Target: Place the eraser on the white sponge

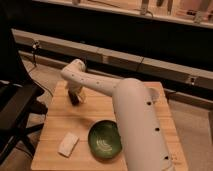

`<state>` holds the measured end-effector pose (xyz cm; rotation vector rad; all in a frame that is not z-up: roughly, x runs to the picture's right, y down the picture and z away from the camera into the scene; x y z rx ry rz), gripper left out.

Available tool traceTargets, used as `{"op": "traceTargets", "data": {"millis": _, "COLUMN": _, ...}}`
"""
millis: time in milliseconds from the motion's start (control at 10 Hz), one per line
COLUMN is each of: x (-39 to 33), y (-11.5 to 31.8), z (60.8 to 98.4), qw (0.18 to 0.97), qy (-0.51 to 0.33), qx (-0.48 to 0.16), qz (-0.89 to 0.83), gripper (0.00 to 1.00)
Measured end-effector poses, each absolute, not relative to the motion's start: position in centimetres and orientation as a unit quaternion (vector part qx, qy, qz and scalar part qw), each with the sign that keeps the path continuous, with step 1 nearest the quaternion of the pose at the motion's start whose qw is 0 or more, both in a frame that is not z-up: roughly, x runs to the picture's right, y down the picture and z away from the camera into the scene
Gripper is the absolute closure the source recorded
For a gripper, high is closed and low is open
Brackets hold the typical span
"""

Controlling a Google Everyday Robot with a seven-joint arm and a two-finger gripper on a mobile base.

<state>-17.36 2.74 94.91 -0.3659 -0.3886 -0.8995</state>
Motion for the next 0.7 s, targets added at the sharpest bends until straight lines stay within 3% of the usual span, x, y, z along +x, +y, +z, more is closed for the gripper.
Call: {"op": "traceTargets", "data": {"millis": 700, "x": -20.1, "y": 3.3, "z": 96.7, "qw": 0.801, "qy": -0.213, "qx": -0.175, "qz": -0.532, "gripper": 0.20}}
